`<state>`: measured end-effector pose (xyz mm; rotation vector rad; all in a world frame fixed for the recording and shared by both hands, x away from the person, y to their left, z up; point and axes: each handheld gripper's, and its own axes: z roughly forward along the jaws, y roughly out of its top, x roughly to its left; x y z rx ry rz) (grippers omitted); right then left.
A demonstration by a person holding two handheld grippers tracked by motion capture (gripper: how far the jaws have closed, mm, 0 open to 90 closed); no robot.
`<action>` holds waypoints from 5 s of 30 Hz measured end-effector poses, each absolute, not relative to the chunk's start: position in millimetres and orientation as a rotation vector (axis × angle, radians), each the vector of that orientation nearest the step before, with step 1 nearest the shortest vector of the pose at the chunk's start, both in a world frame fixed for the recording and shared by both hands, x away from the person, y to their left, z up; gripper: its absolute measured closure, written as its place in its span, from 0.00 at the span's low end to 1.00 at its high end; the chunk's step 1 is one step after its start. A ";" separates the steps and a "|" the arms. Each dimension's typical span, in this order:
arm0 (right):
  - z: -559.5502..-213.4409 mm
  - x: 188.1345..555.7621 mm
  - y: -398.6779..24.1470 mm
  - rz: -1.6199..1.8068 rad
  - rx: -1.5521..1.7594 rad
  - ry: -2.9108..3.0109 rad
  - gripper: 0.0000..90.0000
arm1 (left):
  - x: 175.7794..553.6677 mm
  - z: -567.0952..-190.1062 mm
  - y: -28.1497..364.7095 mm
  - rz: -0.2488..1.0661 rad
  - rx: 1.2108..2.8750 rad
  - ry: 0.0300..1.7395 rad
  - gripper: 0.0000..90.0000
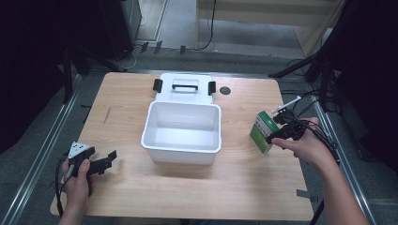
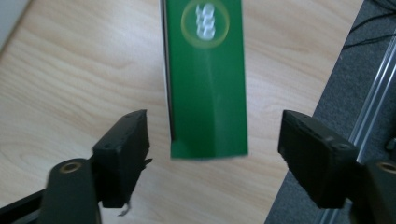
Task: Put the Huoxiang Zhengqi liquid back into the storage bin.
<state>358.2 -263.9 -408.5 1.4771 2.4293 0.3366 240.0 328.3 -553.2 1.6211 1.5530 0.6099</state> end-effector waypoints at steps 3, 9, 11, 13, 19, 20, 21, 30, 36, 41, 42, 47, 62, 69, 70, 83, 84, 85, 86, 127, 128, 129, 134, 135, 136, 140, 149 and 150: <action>-407.7 363.6 -262.8 0.364 1.486 2.423 0.37 | 240.1 -553.2 328.5 0.608 1.622 1.553 0.10; -410.6 373.1 -260.4 0.399 1.491 2.406 0.41 | 240.2 -553.2 328.6 0.608 1.622 1.552 0.10; -412.5 376.2 -260.3 0.402 1.496 2.400 0.42 | 240.2 -553.3 328.6 0.608 1.621 1.552 0.10; -414.6 379.1 -259.6 0.407 1.507 2.405 0.43 | 240.2 -553.3 328.6 0.608 1.621 1.552 0.10; -418.8 385.9 -257.6 0.416 1.521 2.446 0.50 | 240.3 -553.2 328.6 0.607 1.622 1.552 0.10; -419.5 386.7 -257.1 0.417 1.527 2.450 0.52 | 240.3 -553.2 328.5 0.608 1.622 1.552 0.10; -420.0 387.7 -257.2 0.416 1.527 2.462 0.55 | 240.3 -553.2 328.5 0.608 1.623 1.552 0.10; -413.8 387.7 -256.2 0.394 1.489 2.547 0.71 | 240.4 -553.2 328.8 0.607 1.622 1.552 0.10; -408.7 380.9 -252.3 0.388 1.378 2.608 0.72 | 240.3 -553.2 328.5 0.608 1.622 1.553 0.10; -397.9 373.5 -245.3 0.390 1.253 2.650 0.72 | 240.3 -553.2 328.5 0.611 1.622 1.554 0.10; -395.1 372.0 -244.0 0.391 1.212 2.659 0.72 | 240.2 -553.2 328.5 0.611 1.621 1.554 0.10; -379.7 365.1 -236.3 0.417 1.046 2.710 0.72 | 240.2 -553.1 328.4 0.612 1.623 1.554 0.10; -337.8 349.1 -220.1 0.557 0.607 2.866 0.72 | 240.5 -553.2 328.5 0.612 1.621 1.554 0.10; -314.3 342.0 -204.1 0.563 0.520 2.870 0.72 | 240.5 -553.1 328.3 0.613 1.622 1.555 0.10; -311.7 341.8 -202.0 0.558 0.504 2.872 0.72 | 240.4 -553.1 328.3 0.613 1.622 1.555 0.10; -286.7 339.9 -182.8 0.629 0.396 2.926 0.72 | 240.7 -553.2 328.8 0.606 1.620 1.556 0.10; -285.7 339.5 -181.3 0.633 0.396 2.931 0.72 | 240.7 -553.2 328.8 0.606 1.620 1.556 0.10; -284.6 339.2 -179.8 0.630 0.391 2.935 0.72 | 240.7 -553.2 328.8 0.606 1.620 1.557 0.10; -284.4 339.2 -178.3 0.637 0.381 2.935 0.72 | 240.7 -553.1 328.8 0.604 1.621 1.557 0.10; -282.1 347.7 -83.0 0.635 0.194 3.006 0.72 | 241.2 -553.3 329.4 0.598 1.619 1.558 0.10; -283.9 348.2 -81.0 0.631 0.186 3.011 0.72 | 241.3 -553.3 329.4 0.597 1.619 1.558 0.10; -283.9 348.2 -81.0 0.631 0.186 3.011 0.72 | 241.3 -553.3 329.4 0.597 1.619 1.558 0.10; -299.0 350.1 -73.0 0.599 0.189 3.045 0.72 | 241.3 -553.4 329.4 0.598 1.617 1.558 0.10; -302.0 351.1 -72.6 0.593 0.194 3.048 0.72 | 241.3 -553.4 329.4 0.598 1.617 1.558 0.10; -305.2 352.0 -72.4 0.591 0.195 3.052 0.72 | 241.3 -553.3 329.5 0.597 1.618 1.559 0.10; -317.3 354.1 -71.5 0.587 0.202 3.065 0.72 | 241.4 -553.4 329.4 0.597 1.617 1.558 0.10; -349.1 358.8 -70.2 0.559 0.220 3.091 0.72 | 241.4 -553.4 329.2 0.599 1.619 1.558 0.10; -349.1 358.8 -70.2 0.559 0.220 3.091 0.72 | 241.4 -553.4 329.2 0.599 1.619 1.558 0.10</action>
